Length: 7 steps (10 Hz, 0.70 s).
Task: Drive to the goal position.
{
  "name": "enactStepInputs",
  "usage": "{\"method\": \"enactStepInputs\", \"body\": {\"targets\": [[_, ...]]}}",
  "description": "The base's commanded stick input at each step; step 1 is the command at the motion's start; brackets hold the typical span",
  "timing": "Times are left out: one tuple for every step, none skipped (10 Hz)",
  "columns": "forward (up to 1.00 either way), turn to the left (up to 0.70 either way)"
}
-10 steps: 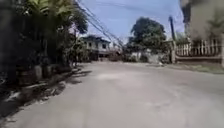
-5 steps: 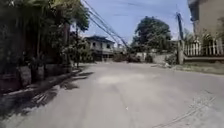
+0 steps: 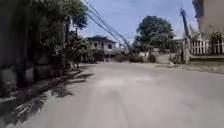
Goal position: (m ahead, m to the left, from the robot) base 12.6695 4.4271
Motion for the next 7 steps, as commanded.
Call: {"method": "enactStepInputs", "body": {"targets": [[1.00,0.00],[1.00,0.00],[1.00,0.00],[1.00,0.00],[1.00,0.00],[1.00,0.00],[1.00,0.00]]}}
